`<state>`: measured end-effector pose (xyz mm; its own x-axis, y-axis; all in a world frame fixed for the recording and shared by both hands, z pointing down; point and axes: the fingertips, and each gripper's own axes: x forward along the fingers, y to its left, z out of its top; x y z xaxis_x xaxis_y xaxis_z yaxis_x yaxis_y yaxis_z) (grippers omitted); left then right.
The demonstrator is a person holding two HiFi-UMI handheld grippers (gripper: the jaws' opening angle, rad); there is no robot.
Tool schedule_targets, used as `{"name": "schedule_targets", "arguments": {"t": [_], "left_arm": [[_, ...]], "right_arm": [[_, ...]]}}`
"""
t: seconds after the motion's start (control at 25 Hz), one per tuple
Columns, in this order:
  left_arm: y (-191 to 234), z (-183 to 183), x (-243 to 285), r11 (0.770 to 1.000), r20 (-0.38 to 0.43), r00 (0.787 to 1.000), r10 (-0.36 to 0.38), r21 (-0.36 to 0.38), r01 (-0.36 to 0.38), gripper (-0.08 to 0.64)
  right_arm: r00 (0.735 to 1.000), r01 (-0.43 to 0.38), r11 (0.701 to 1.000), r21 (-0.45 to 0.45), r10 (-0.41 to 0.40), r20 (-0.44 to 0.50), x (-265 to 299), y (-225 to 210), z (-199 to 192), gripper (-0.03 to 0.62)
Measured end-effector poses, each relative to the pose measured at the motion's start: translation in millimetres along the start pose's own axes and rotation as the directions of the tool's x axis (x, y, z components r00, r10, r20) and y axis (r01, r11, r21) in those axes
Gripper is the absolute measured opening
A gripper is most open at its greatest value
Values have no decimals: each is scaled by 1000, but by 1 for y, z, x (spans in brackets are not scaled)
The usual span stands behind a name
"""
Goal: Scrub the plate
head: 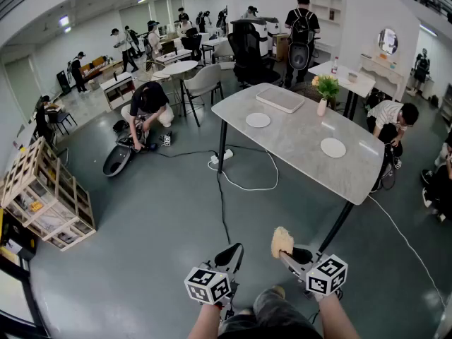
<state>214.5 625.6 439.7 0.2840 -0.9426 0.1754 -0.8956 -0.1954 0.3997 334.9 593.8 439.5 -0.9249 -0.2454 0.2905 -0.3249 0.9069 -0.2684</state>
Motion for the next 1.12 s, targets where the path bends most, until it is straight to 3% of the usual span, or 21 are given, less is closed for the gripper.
{"name": "schedule_targets", "arguments": {"t": [0.36,0.64,0.88,1.12], "left_arm": [[-2,-5,8,1000,-14,1000,-9,-5,8,14],[10,-10,24,1000,-43,999,-12,-23,11,14],[50,-1,54,999,-65,997,37,-31,-39,14],[92,21,110,997,-64,996,55,-55,-59,14]], "right_arm": [[1000,24,1000,-7,-24,-9,-5,-2,-2,61],[997,72,997,39,-71,-17,2,-24,-8,61],[998,64,994,87,-64,-6,43,-64,4,61],[1000,21,997,78,-20,-9,96,-108,29,61]]}}
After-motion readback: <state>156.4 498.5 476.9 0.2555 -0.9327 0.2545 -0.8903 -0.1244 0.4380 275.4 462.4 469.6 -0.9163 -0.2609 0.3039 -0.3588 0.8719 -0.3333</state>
